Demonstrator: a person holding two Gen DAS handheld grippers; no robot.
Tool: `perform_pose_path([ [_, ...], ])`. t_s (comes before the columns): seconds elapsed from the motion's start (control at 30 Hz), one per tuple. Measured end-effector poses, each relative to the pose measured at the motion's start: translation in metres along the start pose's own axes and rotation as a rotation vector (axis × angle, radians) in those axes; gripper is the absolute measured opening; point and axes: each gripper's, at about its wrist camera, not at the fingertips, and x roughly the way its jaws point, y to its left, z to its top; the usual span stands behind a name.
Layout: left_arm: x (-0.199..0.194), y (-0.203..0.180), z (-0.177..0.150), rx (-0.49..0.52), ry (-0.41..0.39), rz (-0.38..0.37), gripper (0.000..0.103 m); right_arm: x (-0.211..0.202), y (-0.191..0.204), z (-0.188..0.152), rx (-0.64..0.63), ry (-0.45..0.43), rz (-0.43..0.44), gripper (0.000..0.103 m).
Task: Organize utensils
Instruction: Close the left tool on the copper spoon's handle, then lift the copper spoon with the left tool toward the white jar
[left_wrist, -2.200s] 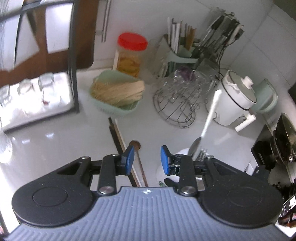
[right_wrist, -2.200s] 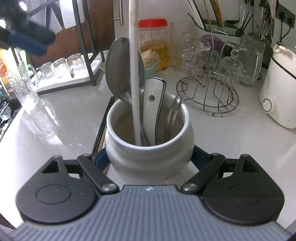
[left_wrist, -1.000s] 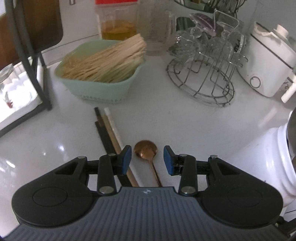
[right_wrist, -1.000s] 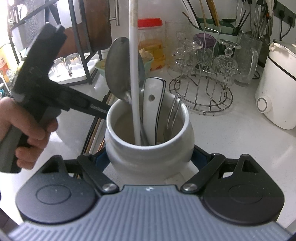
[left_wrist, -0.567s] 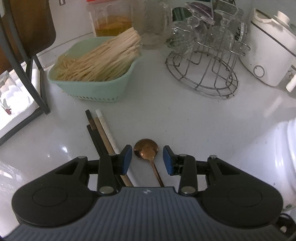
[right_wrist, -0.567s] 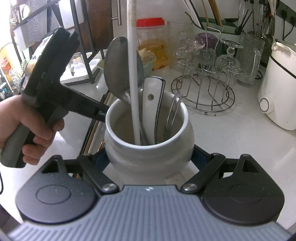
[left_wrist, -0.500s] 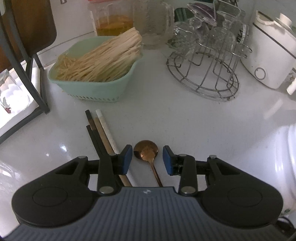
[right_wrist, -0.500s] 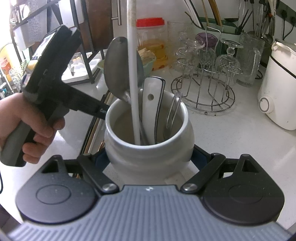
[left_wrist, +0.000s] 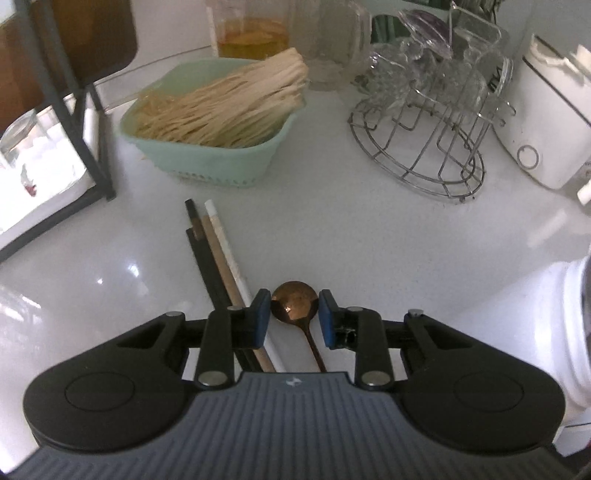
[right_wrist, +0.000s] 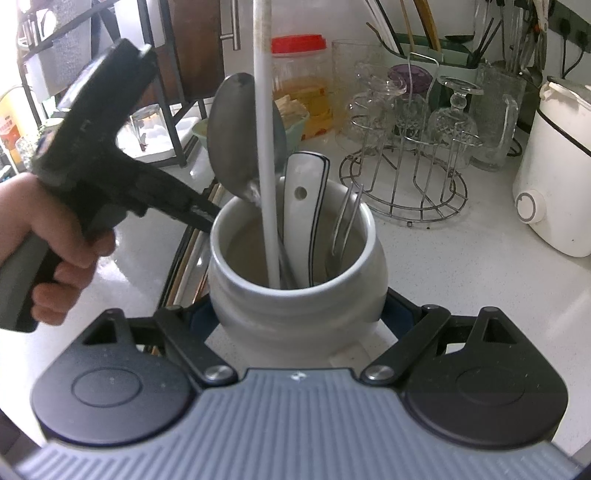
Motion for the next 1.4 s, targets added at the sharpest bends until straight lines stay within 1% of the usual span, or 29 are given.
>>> perform_pose_path([
  [0.17,-0.018,-0.004,-0.008,0.005,-0.021,-0.003,0.032,0.000,0.000,0.001,-0.009,0.006,0.002,0.092],
  [0.3,-0.038,-0.005,-0.015,-0.010,-0.044,-0.009,0.032,0.000,0.000,0.002,-0.015,0.014,0.003,0.092],
  [0.47,-0.063,-0.009,-0.024,-0.016,-0.072,-0.015,0.032,0.005,0.005,-0.002,-0.058,0.038,-0.018,0.091],
  [0.6,-0.083,-0.009,-0.029,-0.023,-0.099,-0.018,0.032,0.005,0.004,-0.003,-0.040,0.044,-0.016,0.091],
  [0.63,-0.087,-0.009,-0.030,-0.025,-0.103,-0.021,0.016,0.005,0.004,-0.003,-0.039,0.044,-0.018,0.091],
  [0.67,-0.090,-0.009,-0.030,-0.029,-0.102,-0.023,0.004,0.005,0.005,-0.003,-0.040,0.042,-0.021,0.091],
  [0.77,-0.100,-0.008,-0.033,-0.040,-0.117,-0.032,0.004,0.005,0.006,-0.005,-0.037,0.031,-0.028,0.091],
  [0.87,-0.099,-0.008,-0.036,-0.036,-0.105,-0.030,0.004,0.005,0.007,-0.006,-0.034,0.028,-0.035,0.091],
  [1.0,-0.097,0.001,-0.041,-0.061,-0.100,-0.043,0.004,0.005,0.007,-0.005,-0.031,0.030,-0.035,0.091],
  [1.1,-0.092,0.011,-0.048,-0.084,-0.078,-0.074,0.005,0.006,0.006,-0.005,-0.030,0.030,-0.037,0.091],
  [1.23,-0.083,0.016,-0.053,-0.066,-0.062,-0.097,0.005,0.006,0.006,-0.005,-0.034,0.028,-0.034,0.091],
  [1.33,-0.072,0.014,-0.052,-0.057,-0.048,-0.119,0.006,0.006,0.003,-0.005,-0.023,0.028,-0.023,0.091],
  [1.4,-0.063,0.011,-0.050,-0.046,-0.038,-0.128,0.008,0.006,0.003,-0.005,-0.024,0.031,-0.027,0.091],
])
